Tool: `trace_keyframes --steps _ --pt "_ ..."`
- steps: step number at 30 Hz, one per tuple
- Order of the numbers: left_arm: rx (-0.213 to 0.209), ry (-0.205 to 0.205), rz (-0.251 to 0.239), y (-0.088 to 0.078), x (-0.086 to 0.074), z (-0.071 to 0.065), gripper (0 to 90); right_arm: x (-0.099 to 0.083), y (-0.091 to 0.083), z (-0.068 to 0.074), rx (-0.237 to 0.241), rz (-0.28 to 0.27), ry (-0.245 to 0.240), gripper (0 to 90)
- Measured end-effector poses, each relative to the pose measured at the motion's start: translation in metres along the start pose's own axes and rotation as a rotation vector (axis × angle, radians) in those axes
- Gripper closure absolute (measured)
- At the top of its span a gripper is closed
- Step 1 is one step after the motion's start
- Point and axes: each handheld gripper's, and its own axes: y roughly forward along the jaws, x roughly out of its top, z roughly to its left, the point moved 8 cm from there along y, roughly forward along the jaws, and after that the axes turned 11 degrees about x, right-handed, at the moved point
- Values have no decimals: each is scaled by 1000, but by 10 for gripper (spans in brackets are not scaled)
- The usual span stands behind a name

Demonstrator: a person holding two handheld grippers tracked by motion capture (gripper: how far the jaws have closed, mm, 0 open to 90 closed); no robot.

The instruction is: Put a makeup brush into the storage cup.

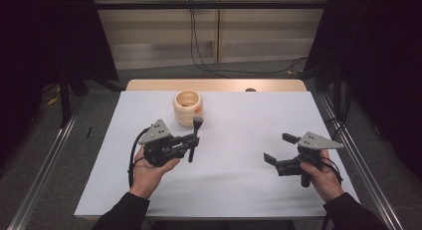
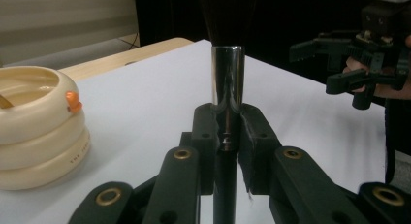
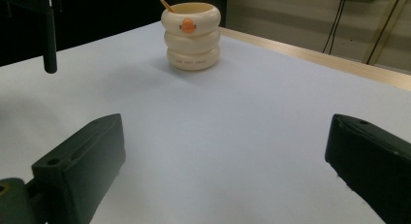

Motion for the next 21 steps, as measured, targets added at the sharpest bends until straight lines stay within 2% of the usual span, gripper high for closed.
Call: trace_keyframes --steps 1,5,6,7,9,11,14,16,17,19,20,21 --pt "-20 -7 -9 -1 1 1 788 -1 -2 -1 -10 -9 6 6" --pt "19 -17 -11 -3 4 10 788 -6 -11 -4 -31 -17 20 15" --pt "1 -16 -20 -3 5 12 788 -8 -12 -5 -38 -17 23 16" --pt "6 -22 -23 -4 6 14 788 -10 -14 -5 -50 -22 27 17" --pt "40 -23 -20 -5 8 19 788 -13 -17 -7 -68 -30 26 16" --pt "23 -32 -41 -6 11 22 788 -14 -19 -8 -78 -48 32 13" --pt "36 -37 -47 -5 14 27 788 -21 -20 -10 -100 -54 32 7" --pt "38 -45 -50 -5 15 29 788 -23 -20 -8 -96 -50 33 7" --pt "60 -38 -40 -5 15 32 788 -23 -20 -8 -97 -53 26 7" --pt "48 -54 -51 -3 19 34 788 -21 -21 -6 -101 -71 24 5" --pt "73 -56 -47 -3 20 36 788 -20 -23 -5 -100 -81 26 3" --pt "73 -51 -44 -3 21 37 788 -20 -23 -4 -103 -82 24 1"
